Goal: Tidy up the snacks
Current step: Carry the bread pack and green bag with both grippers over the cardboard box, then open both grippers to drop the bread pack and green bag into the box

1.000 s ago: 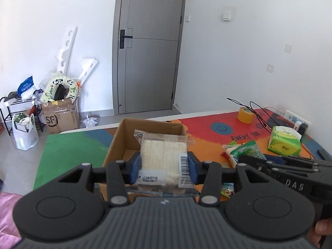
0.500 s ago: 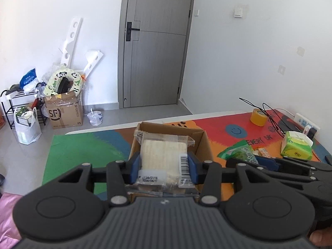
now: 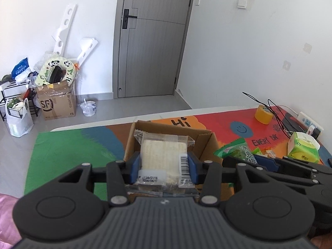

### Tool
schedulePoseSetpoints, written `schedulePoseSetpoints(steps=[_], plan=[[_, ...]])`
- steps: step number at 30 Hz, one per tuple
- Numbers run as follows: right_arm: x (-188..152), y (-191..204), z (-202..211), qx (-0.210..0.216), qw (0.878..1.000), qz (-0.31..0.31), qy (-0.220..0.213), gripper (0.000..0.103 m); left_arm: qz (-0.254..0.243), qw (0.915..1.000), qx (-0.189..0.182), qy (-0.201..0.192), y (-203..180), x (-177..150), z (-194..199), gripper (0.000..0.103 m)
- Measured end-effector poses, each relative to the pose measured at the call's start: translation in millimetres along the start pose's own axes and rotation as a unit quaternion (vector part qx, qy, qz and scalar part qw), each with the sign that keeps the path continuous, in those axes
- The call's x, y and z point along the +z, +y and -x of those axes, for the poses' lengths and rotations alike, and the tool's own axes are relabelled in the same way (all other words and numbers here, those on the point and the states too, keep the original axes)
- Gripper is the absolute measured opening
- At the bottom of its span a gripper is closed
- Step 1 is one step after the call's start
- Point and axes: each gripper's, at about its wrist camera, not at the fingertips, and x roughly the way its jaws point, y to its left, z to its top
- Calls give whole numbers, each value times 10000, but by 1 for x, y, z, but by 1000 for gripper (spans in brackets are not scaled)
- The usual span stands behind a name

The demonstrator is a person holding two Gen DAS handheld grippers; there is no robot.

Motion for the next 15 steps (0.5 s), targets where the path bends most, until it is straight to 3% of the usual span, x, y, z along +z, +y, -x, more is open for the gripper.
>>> schedulePoseSetpoints(steps=[15], plan=[[8,-4,-17,-157,9998,-58,52,34,119,9998,-160,47,3,12,-36,46]])
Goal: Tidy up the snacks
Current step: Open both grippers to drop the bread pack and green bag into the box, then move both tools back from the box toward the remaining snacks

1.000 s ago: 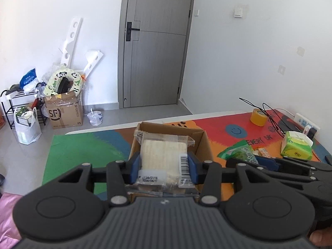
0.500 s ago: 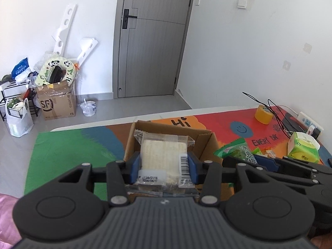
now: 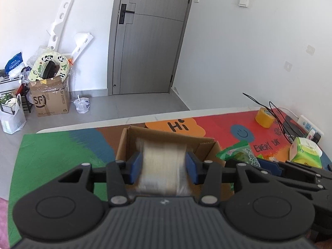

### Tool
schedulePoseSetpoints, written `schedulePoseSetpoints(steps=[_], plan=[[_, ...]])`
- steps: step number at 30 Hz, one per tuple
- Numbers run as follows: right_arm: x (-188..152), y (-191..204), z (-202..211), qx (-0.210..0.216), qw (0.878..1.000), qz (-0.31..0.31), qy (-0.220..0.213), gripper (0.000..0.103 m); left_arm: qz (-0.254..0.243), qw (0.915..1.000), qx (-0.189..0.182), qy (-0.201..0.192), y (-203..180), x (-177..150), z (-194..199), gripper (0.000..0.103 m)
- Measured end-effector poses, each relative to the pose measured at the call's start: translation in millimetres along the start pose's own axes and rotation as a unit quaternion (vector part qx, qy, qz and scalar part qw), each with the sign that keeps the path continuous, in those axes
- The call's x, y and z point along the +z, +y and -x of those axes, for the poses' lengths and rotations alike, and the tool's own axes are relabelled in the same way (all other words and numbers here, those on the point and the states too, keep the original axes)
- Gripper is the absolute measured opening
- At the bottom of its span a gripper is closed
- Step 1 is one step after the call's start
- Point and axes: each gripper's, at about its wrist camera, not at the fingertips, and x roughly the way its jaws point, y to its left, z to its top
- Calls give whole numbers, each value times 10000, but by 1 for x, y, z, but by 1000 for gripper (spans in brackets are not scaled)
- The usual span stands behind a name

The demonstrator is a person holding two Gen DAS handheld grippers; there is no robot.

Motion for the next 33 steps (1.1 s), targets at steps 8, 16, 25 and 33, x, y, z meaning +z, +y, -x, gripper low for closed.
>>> schedulePoseSetpoints(steps=[8,16,25,33], plan=[[3,5,-10,-25,10000,2,46,34,122,9997,47,-191,9,4,16,60],[2,8,-10,-233,9997,41,-82,67,208,9992,184,-303,18,-1,37,86],[-5,4,17,-424,9989,78,-200,89,400,9978,422,-315,17,-9,55,91],[-8,-6,38,-642,9977,61,-196,103,601,9957,540,-458,14,-15,81,94]])
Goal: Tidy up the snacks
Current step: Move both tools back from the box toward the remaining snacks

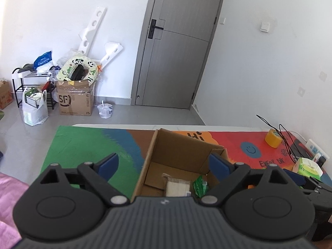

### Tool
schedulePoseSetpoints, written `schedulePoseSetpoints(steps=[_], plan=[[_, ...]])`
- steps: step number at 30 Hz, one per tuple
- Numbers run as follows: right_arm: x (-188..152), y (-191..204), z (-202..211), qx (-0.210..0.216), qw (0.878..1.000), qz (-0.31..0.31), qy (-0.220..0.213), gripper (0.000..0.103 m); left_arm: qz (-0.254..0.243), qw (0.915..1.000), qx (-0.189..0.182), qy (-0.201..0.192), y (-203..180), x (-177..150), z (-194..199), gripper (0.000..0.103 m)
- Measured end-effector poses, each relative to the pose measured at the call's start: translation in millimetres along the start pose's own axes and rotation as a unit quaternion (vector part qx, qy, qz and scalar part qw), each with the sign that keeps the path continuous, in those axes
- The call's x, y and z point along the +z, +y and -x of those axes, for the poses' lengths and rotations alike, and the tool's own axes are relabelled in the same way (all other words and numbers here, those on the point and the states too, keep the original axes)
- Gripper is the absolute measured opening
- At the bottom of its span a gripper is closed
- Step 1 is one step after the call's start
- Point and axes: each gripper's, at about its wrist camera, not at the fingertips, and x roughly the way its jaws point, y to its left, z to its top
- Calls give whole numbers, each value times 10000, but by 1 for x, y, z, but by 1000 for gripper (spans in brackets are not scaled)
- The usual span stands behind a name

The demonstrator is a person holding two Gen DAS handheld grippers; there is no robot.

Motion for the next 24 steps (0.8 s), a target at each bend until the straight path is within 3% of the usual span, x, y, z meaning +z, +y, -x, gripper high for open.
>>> schedulePoseSetpoints(steps=[7,24], plan=[[-6,-11,21,-29,9999,-111,11,103,2,10000,57,-55,-11,-6,23,100],[-22,-34,77,-260,9996,-126,-78,103,-152,9994,-234,-201,-55,-31,69,103]])
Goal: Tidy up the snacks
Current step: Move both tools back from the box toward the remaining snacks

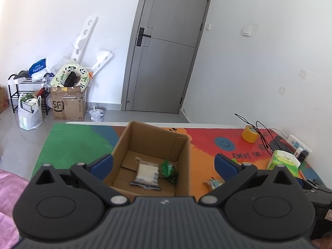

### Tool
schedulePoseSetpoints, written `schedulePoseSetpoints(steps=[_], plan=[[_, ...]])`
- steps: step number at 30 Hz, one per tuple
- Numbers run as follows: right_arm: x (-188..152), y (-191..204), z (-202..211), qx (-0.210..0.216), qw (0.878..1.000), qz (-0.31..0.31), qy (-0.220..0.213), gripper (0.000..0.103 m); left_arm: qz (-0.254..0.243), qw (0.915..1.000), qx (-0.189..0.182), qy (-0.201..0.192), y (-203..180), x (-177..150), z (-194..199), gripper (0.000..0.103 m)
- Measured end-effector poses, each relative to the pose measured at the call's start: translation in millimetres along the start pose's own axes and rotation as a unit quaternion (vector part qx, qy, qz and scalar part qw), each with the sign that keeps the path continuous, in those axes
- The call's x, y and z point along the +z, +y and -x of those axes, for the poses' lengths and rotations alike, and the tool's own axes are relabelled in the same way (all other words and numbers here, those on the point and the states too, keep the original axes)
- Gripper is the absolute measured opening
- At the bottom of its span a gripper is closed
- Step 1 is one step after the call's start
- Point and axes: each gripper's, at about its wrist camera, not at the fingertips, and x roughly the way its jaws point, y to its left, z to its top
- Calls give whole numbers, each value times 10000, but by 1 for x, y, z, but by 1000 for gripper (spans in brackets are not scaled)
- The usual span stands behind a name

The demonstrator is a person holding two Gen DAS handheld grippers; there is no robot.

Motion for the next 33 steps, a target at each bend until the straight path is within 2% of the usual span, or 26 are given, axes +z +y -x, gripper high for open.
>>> schedulePoseSetpoints(steps=[8,20,33], plan=[[-7,-16,24,7,9999,-94,137,103,-42,9999,-156,3,-18,-12,15,103],[-12,-34,63,-113,9999,-127,10,103,-383,9984,-413,70,-44,-28,35,103],[-22,-72,88,-354,9989,-315,-3,103,-658,9952,-671,272,-73,-48,36,103]])
